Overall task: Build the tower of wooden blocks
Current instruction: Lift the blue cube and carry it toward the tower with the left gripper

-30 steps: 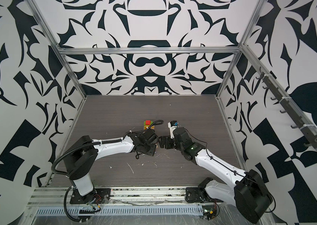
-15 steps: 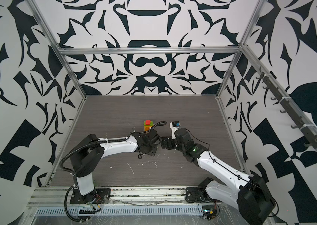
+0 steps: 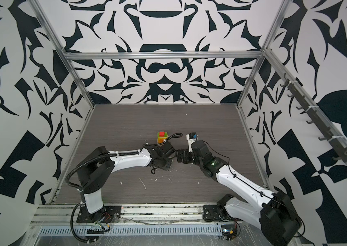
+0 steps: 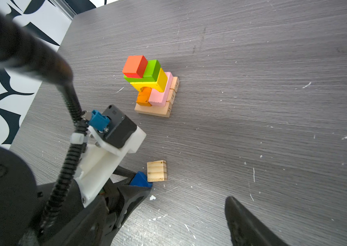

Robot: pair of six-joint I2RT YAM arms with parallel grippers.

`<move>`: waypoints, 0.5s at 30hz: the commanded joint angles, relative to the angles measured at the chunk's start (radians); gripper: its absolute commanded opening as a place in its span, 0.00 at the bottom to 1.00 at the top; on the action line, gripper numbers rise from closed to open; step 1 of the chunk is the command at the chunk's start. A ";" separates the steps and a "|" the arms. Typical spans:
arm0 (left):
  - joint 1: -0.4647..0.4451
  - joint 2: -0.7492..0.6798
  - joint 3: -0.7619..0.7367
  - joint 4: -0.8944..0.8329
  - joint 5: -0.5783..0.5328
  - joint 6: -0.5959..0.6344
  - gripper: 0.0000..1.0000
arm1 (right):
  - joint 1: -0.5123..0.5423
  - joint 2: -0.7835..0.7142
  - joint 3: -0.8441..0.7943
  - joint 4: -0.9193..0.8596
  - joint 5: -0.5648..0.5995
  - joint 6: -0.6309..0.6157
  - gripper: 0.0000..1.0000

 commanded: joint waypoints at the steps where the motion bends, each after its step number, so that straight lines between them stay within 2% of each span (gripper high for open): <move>1: -0.005 0.023 0.017 -0.031 -0.012 -0.008 0.36 | -0.004 0.005 0.006 0.013 0.010 -0.001 0.91; 4: -0.004 0.016 0.016 -0.040 -0.022 -0.017 0.28 | -0.004 0.009 0.006 0.013 0.009 -0.001 0.91; 15: -0.001 -0.063 0.012 -0.100 -0.069 -0.079 0.15 | -0.005 0.016 0.000 0.008 0.007 -0.001 0.90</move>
